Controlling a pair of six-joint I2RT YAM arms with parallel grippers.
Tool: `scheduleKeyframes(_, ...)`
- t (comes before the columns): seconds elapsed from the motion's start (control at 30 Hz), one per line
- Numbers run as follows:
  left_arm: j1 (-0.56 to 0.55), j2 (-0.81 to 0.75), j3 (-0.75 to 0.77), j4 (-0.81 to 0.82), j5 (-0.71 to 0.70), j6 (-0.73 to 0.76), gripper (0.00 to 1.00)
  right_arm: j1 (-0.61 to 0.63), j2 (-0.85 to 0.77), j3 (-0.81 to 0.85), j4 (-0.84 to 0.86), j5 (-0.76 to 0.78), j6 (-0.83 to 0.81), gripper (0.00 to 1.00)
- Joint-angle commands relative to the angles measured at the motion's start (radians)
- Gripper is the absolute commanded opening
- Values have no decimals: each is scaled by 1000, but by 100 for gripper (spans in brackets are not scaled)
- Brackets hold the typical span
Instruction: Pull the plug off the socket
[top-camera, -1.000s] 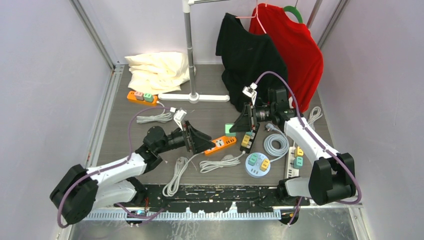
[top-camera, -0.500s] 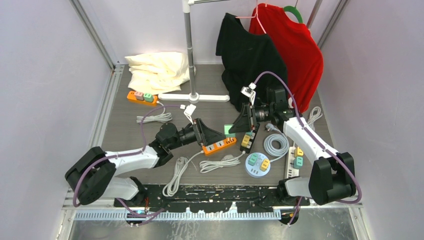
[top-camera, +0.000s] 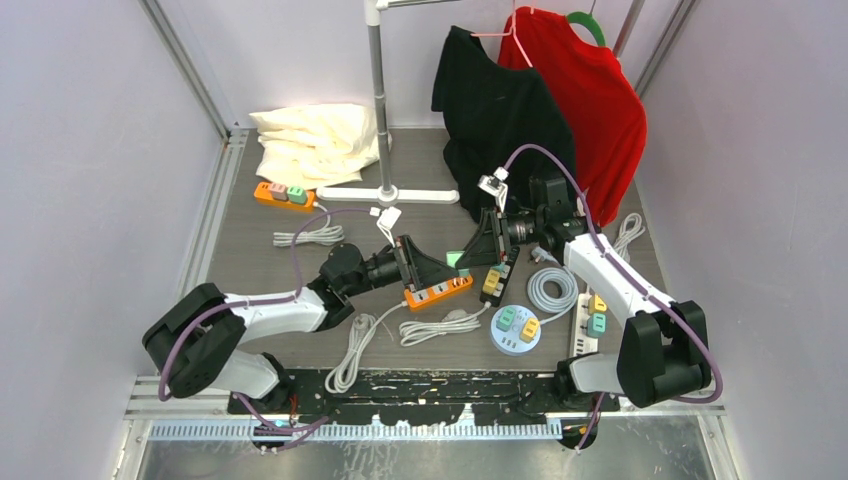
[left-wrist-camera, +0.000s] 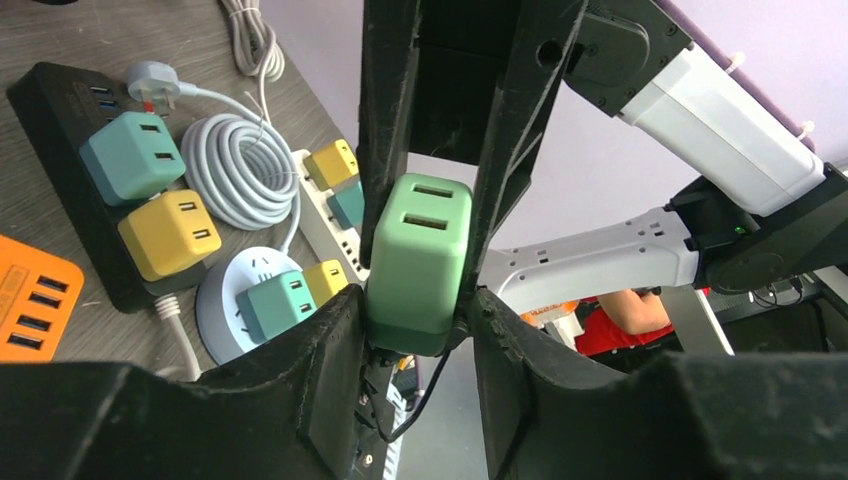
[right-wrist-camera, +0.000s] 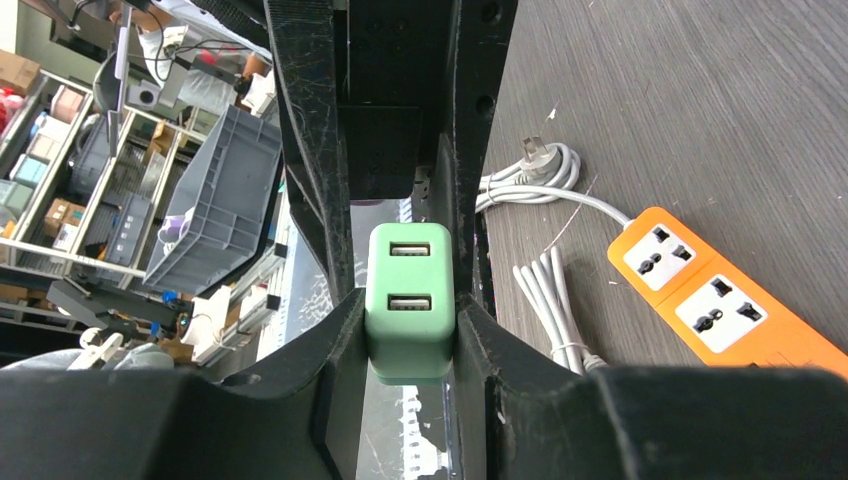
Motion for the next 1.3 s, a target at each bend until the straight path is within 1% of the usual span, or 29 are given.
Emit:
scheduleKeyframes(0.0, -10, 2, 41, 80, 22, 8, 42, 9, -3, 5, 30, -30, 0, 12)
scheduleKeyframes(0.1, -13, 9, 48, 82, 37, 7, 32, 12, -4, 5, 31, -32, -3, 13)
scheduleKeyframes(0.2, -14, 17, 48, 94, 46, 3, 14, 12, -4, 4, 31, -32, -3, 14)
scheduleKeyframes(0.27, -13, 24, 43, 111, 50, 0, 4, 12, -4, 4, 30, -31, -6, 16)
scheduleKeyframes(0.3, -13, 27, 42, 119, 49, -2, 1, 12, -4, 2, 30, -29, -8, 19)
scheduleKeyframes(0.37, -12, 27, 35, 130, 47, -3, 0, 12, -4, 3, 30, -27, -11, 28)
scheduleKeyframes(0.47, -13, 17, 12, 131, 30, 6, 0, 12, -6, 3, 28, -25, -20, 44)
scheduleKeyframes(0.57, -14, 0, -14, 121, 9, 17, 0, 11, -11, 3, 7, -6, -52, 63)
scheduleKeyframes(0.67, -12, -23, -46, 95, -19, 37, 0, 8, -18, 12, -55, 39, -129, 84)
scheduleKeyframes(0.73, -8, -45, -70, 68, -51, 48, 0, 1, -21, 27, -120, 75, -214, 93)
scheduleKeyframes(0.8, 7, -70, -109, 45, -93, 52, 0, -11, -27, 49, -193, 119, -298, 99)
scheduleKeyframes(0.87, 30, -99, -141, -2, -148, 28, 0, -29, -40, 55, -224, 151, -336, 100)
scheduleKeyframes(0.97, 101, -174, -151, -204, -179, -40, 0, -52, -57, 48, -229, 173, -359, 100)
scheduleKeyframes(1.0, 132, -191, -152, -288, -175, -42, 0, -58, -60, 47, -228, 178, -363, 100)
scheduleKeyframes(1.1, 215, -236, -157, -453, -189, -35, 0, -64, -60, 47, -229, 195, -368, 100)
scheduleKeyframes(1.2, 283, -271, -155, -622, -249, -14, 0, -69, -61, 46, -228, 209, -371, 100)
scheduleKeyframes(1.27, 322, -285, -154, -707, -301, 18, 0, -69, -61, 44, -228, 212, -374, 100)
